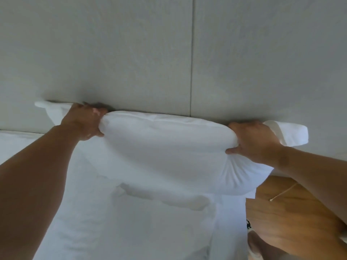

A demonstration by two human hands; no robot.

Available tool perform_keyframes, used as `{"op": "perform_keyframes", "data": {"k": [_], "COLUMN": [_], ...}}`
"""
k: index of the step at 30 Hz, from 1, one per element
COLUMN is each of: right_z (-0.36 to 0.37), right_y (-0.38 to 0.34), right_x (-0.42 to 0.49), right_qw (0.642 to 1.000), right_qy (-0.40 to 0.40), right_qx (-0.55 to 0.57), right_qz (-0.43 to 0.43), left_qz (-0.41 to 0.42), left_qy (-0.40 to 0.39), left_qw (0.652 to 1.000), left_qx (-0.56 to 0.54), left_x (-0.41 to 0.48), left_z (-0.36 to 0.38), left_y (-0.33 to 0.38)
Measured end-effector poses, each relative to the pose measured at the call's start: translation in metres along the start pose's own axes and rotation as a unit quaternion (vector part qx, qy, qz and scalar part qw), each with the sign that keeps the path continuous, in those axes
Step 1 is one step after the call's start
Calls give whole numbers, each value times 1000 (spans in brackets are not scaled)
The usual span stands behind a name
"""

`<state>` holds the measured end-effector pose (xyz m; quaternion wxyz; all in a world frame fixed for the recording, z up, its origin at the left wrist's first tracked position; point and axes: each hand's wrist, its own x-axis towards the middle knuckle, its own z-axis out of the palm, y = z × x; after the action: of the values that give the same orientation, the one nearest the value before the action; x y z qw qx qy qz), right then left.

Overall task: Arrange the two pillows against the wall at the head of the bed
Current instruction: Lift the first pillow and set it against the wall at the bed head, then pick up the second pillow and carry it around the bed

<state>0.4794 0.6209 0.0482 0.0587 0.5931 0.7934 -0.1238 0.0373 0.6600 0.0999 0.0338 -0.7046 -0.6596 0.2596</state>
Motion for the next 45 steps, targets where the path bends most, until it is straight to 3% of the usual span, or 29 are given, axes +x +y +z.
{"op": "perform_keyframes", "data": {"k": [10, 13, 19, 23, 30, 32, 34, 37, 40, 45], "right_z": [7, -1, -23, -14, 28, 40, 52, 70, 86, 103], "right_y": [-3, 0, 4, 2, -6, -5, -1, 0, -4, -30], "right_x": [16, 12, -21, -56, -93, -98, -102, -109, -117, -128], "right_qw": [997, 995, 993, 975, 933, 923, 914, 896, 873, 830], "right_qy": [-79, -92, -16, 15, -144, -195, -235, -293, -340, -396], "right_qx": [-1, 2, -4, 43, 124, 136, 130, 101, 56, -12], "right_qz": [-4, -25, -114, -219, -306, -304, -303, -318, -344, -393], "left_qz": [-54, -74, -134, -199, -308, -357, -416, -500, -572, -630], "left_qy": [-49, -86, -4, 46, -15, -24, -17, -23, -5, 23], "left_qw": [997, 991, 974, 904, 804, 759, 689, 555, 384, 154], "left_qx": [-15, -64, -180, -376, -508, -544, -593, -664, -725, -761], "left_x": [8, -2, -60, -133, -294, -336, -372, -417, -446, -462], "left_z": [27, 23, 29, 43, 88, 97, 101, 100, 93, 88], "left_y": [7, 6, 14, 60, 206, 252, 301, 374, 440, 514]}}
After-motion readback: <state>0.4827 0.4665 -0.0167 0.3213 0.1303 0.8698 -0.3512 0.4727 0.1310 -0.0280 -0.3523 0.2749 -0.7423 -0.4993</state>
